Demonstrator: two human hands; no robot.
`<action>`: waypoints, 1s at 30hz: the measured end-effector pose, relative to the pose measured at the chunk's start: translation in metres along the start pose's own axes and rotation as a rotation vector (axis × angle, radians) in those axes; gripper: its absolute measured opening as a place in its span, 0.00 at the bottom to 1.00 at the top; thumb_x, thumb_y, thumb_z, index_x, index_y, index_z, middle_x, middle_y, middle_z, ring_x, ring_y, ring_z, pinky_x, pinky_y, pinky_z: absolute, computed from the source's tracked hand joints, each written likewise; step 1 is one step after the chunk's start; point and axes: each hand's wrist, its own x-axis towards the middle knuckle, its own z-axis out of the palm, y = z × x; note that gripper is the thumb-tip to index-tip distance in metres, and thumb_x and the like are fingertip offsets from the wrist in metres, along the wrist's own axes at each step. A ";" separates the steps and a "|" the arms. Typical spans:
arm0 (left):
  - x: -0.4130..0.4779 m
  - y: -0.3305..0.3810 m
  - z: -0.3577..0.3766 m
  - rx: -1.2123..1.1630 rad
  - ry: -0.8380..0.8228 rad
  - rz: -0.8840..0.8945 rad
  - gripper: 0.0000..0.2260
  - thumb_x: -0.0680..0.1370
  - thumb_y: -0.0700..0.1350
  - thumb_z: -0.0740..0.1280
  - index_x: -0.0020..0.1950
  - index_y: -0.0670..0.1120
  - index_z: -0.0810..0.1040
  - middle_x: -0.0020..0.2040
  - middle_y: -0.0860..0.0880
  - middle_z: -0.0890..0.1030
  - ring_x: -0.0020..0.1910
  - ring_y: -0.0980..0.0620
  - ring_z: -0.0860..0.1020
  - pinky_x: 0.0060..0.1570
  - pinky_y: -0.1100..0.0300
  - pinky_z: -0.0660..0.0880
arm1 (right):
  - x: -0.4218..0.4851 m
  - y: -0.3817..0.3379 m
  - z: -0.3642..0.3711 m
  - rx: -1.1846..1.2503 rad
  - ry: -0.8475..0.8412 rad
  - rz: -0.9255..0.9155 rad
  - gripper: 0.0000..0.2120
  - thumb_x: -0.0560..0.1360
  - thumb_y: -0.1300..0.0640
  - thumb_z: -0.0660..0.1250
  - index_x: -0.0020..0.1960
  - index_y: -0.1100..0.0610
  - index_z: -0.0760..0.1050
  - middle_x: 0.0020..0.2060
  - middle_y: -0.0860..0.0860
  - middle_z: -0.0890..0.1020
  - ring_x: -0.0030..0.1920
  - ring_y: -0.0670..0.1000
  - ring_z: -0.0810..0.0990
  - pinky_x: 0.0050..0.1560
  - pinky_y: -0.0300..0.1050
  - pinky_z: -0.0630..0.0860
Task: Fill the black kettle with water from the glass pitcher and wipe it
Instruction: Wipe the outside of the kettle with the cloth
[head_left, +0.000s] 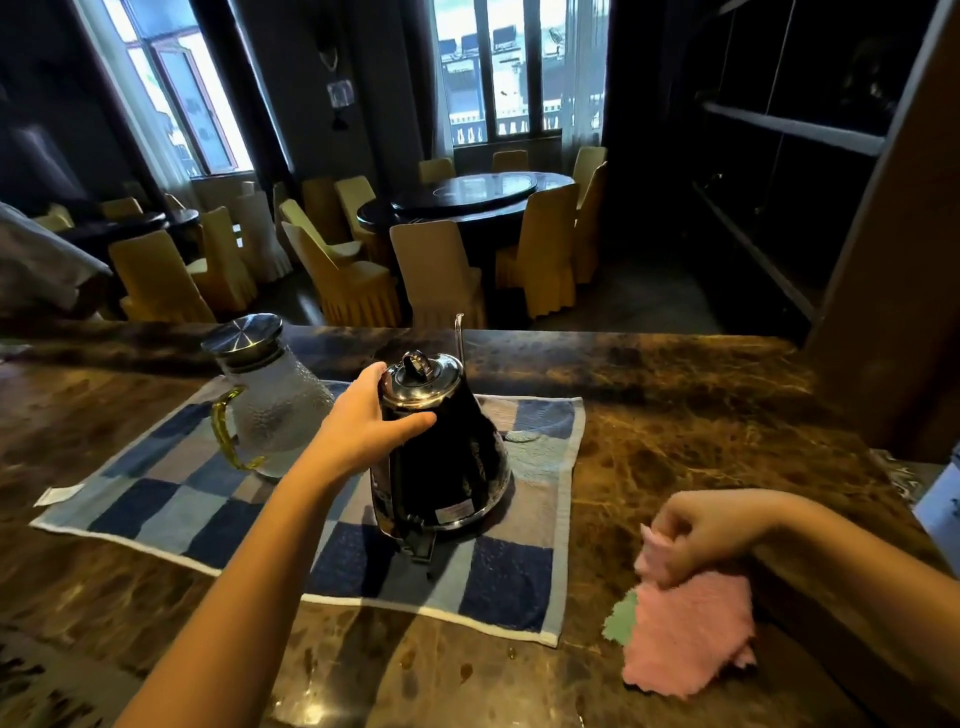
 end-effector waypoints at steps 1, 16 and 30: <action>0.003 0.002 -0.001 0.038 0.022 0.002 0.36 0.71 0.52 0.74 0.73 0.42 0.62 0.66 0.47 0.71 0.67 0.47 0.69 0.65 0.52 0.68 | -0.003 0.000 -0.006 0.173 0.000 -0.099 0.18 0.71 0.45 0.72 0.53 0.57 0.79 0.45 0.53 0.82 0.45 0.47 0.80 0.47 0.41 0.77; 0.055 0.012 0.022 0.056 0.216 0.122 0.05 0.76 0.47 0.65 0.47 0.52 0.81 0.45 0.54 0.83 0.47 0.55 0.80 0.52 0.52 0.77 | 0.081 -0.142 -0.013 0.824 0.628 -0.668 0.23 0.83 0.56 0.54 0.34 0.59 0.78 0.38 0.53 0.79 0.43 0.44 0.78 0.52 0.40 0.72; 0.062 0.005 0.026 0.013 0.260 0.137 0.05 0.75 0.48 0.65 0.47 0.52 0.81 0.45 0.58 0.82 0.47 0.59 0.80 0.52 0.52 0.78 | 0.138 -0.154 0.016 1.089 0.707 -0.460 0.13 0.83 0.57 0.53 0.57 0.50 0.75 0.51 0.56 0.81 0.50 0.46 0.79 0.51 0.40 0.74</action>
